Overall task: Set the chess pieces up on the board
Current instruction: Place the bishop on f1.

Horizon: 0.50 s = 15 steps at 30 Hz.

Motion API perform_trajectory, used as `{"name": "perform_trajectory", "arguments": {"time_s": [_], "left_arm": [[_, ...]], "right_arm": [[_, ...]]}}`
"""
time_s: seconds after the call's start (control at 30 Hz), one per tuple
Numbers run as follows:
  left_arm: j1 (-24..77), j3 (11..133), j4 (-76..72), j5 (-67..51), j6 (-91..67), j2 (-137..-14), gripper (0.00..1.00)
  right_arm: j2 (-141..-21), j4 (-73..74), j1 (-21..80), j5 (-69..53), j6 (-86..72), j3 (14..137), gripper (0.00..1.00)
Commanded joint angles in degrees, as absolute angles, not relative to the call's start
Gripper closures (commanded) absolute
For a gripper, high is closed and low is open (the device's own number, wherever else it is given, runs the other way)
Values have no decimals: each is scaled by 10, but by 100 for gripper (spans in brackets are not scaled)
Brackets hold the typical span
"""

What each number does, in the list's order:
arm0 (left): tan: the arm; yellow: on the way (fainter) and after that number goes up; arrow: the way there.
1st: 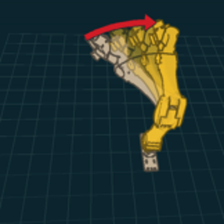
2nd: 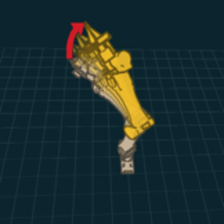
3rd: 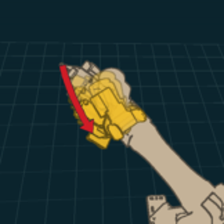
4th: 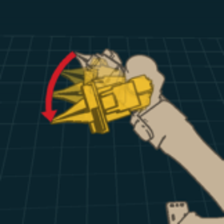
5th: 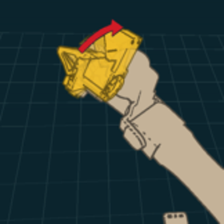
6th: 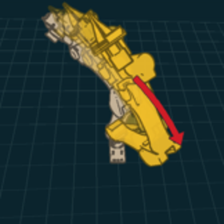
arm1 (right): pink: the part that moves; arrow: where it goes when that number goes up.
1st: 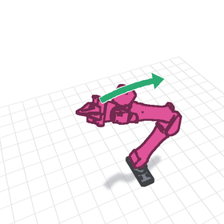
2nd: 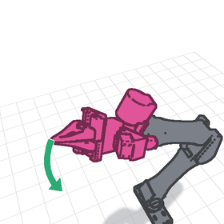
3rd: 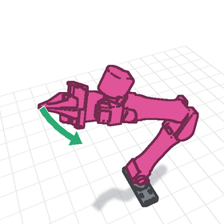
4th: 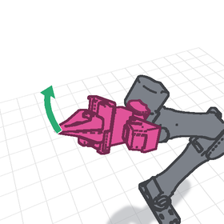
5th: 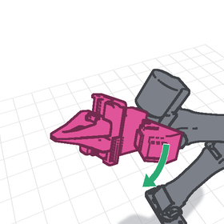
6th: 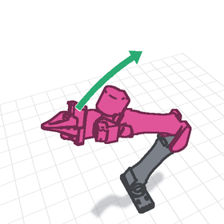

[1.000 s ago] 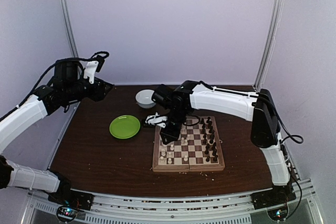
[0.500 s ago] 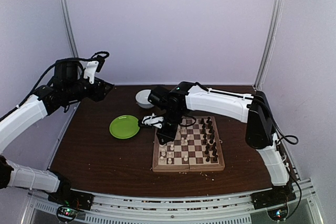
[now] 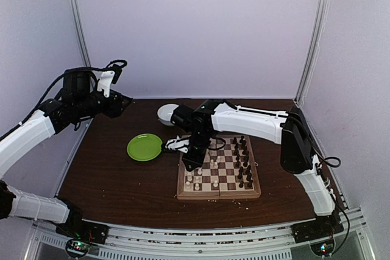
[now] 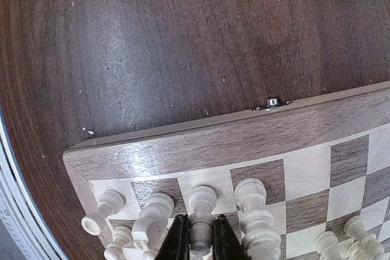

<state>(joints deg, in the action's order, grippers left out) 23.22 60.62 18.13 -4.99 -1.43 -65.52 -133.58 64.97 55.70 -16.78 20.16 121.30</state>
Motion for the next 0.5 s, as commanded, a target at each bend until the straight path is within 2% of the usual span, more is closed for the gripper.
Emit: {"name": "perform_trajectory", "arguments": {"time_s": [0.0,0.47], "left_arm": [[229,607,172,-58,-9,-650,50],[229,607,173,-61,-8,-655,49]], "right_arm": [[-1347,659,563,-153,198,1228,89],[-1318,659,563,-142,188,1230,73]]}}
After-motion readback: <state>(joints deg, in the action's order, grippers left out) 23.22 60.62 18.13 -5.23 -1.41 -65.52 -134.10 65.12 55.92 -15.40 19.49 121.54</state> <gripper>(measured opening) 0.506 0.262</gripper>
